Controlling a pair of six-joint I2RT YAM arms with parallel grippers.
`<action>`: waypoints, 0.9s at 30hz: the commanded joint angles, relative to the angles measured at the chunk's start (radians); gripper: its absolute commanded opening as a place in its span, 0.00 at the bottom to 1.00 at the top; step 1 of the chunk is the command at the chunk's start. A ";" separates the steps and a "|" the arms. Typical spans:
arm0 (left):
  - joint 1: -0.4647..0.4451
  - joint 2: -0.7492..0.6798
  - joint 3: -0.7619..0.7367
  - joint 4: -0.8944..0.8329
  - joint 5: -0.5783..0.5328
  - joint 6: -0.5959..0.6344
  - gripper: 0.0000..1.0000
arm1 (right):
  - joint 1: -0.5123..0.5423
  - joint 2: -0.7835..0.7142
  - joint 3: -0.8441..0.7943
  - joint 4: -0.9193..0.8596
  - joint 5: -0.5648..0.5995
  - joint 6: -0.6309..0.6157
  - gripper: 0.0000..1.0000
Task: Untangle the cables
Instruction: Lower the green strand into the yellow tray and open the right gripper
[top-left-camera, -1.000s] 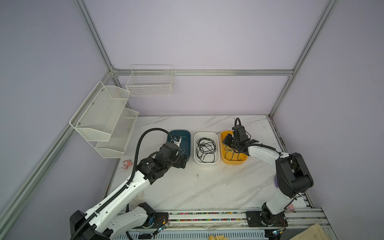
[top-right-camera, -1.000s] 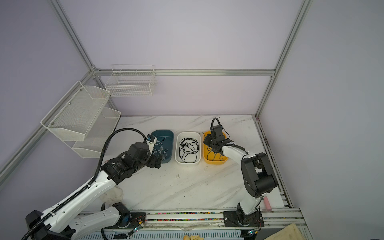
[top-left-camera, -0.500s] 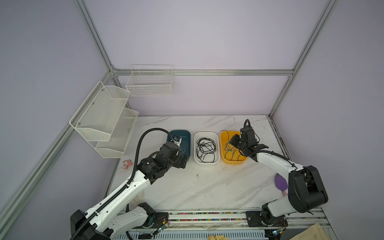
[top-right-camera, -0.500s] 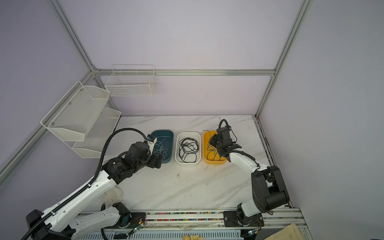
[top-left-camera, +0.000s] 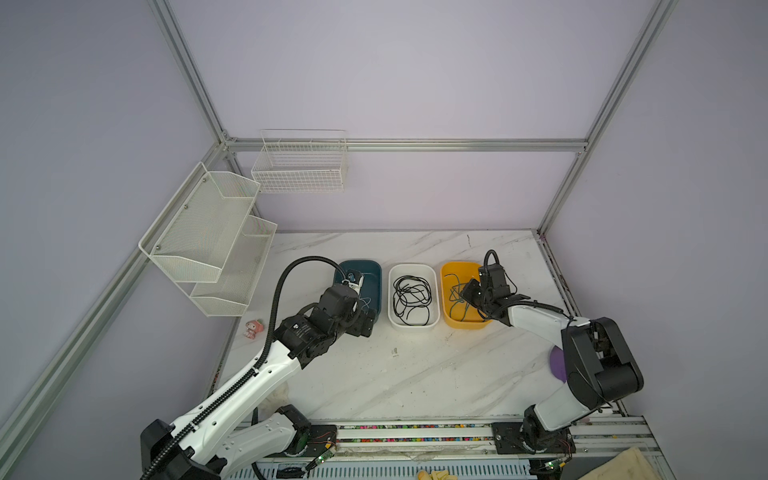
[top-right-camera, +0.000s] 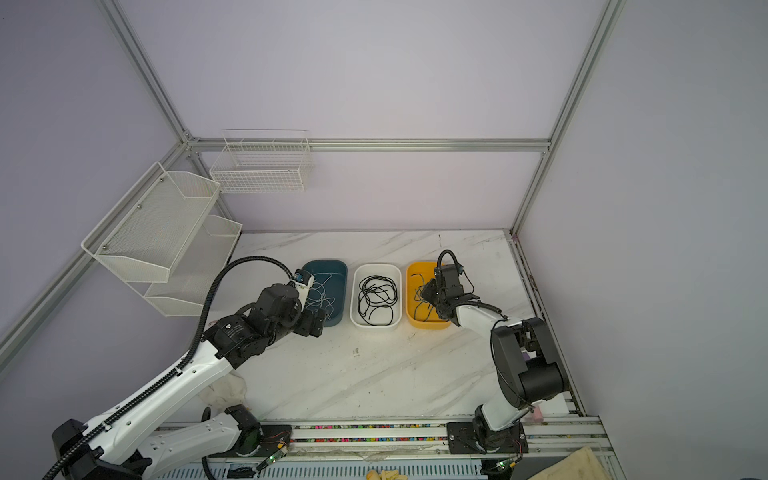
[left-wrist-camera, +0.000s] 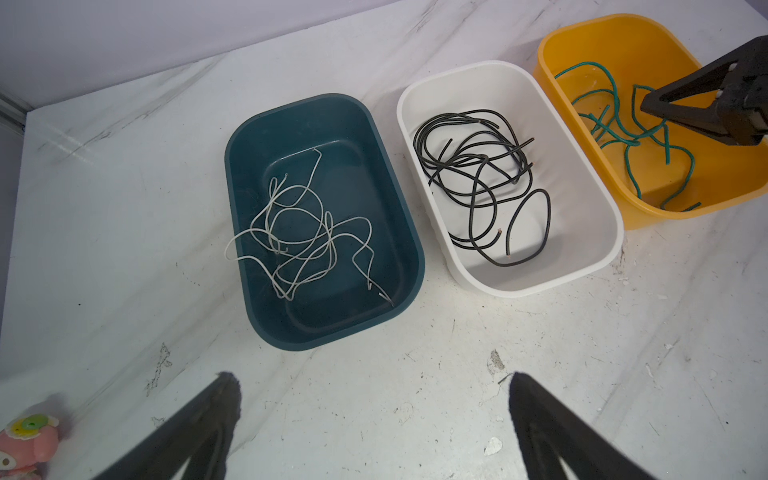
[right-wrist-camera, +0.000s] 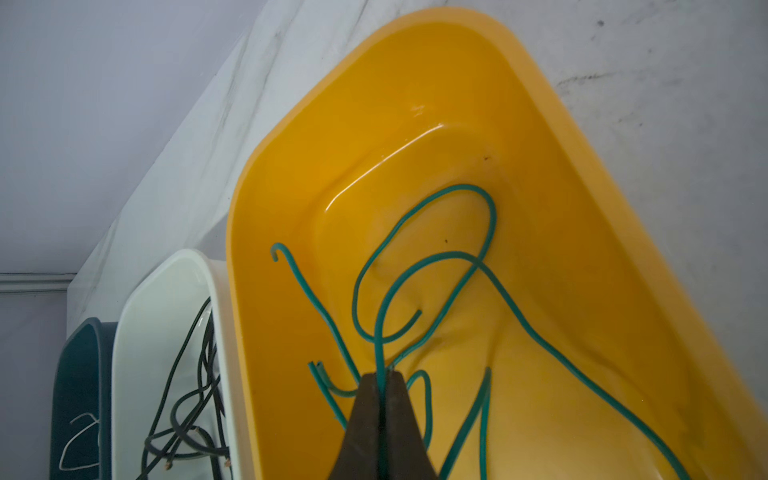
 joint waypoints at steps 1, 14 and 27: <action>0.005 -0.002 -0.018 0.012 0.011 0.019 1.00 | -0.009 0.034 0.000 0.038 -0.002 0.020 0.00; 0.004 0.003 -0.018 0.010 0.017 0.049 1.00 | -0.014 -0.038 0.050 -0.028 -0.005 -0.003 0.22; 0.004 -0.003 -0.020 0.010 0.011 0.048 1.00 | -0.014 -0.200 0.122 -0.145 0.000 -0.061 0.65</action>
